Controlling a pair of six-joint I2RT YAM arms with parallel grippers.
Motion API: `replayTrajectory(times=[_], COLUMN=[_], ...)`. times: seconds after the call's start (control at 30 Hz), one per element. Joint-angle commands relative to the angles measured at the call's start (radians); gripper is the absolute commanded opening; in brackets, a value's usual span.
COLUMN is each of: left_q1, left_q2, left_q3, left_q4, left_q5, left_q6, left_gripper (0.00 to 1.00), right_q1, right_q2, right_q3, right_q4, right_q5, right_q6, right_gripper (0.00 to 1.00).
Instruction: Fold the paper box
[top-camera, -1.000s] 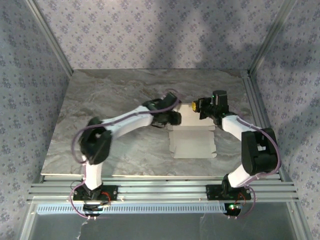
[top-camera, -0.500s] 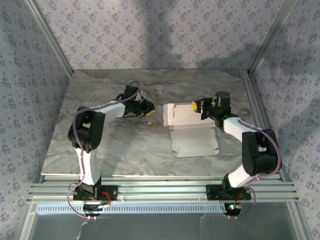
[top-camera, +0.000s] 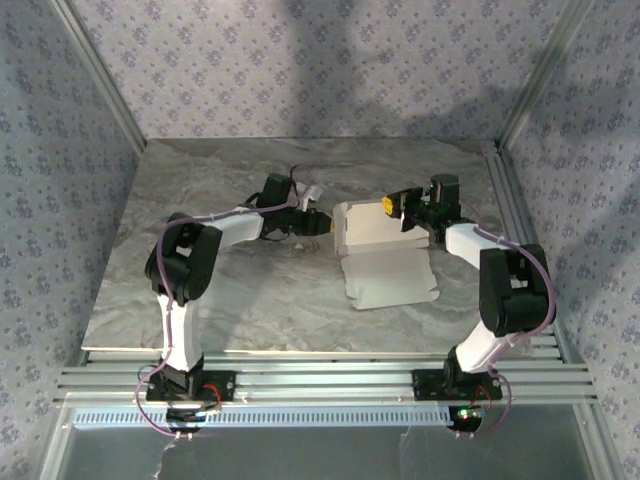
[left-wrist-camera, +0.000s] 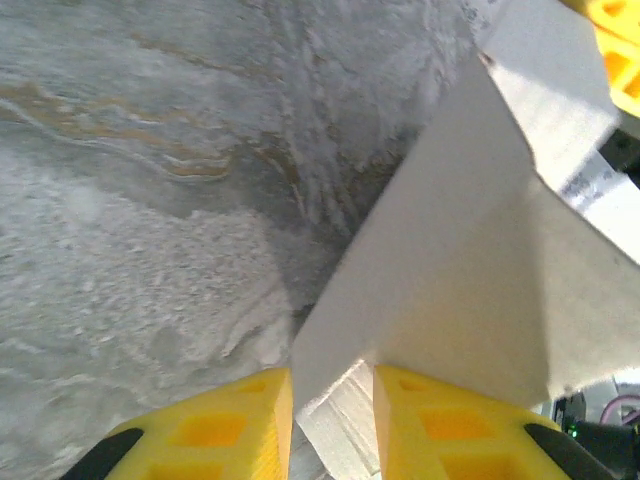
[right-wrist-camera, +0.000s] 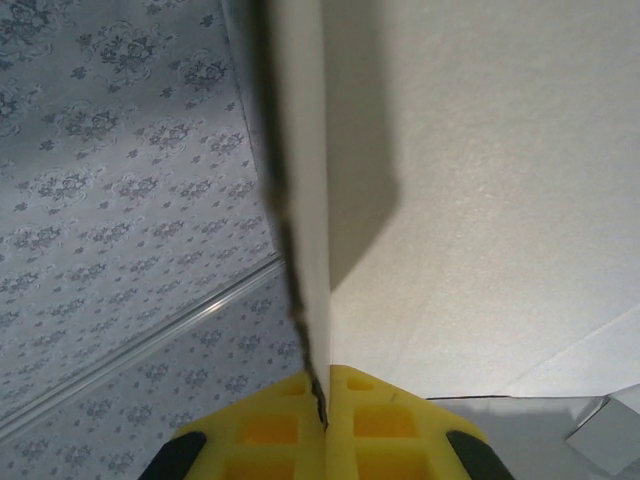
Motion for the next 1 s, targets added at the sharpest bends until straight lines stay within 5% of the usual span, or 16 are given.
replayTrajectory(times=[0.0,0.97], left_q1=[-0.003,-0.097], left_q2=[-0.014,-0.056], left_q3=[-0.023,-0.009], left_q4=[0.051,0.02], left_q5=[0.035,-0.065], left_q6=[0.069,0.18], left_gripper=[0.28,0.4], right_q1=[-0.005,-0.017], right_q2=[0.02,0.014], right_q3=[0.038,-0.015], right_q4=[-0.014,0.066], right_q5=[-0.031,-0.064], right_q6=[-0.012,-0.011], right_gripper=[0.0,0.0])
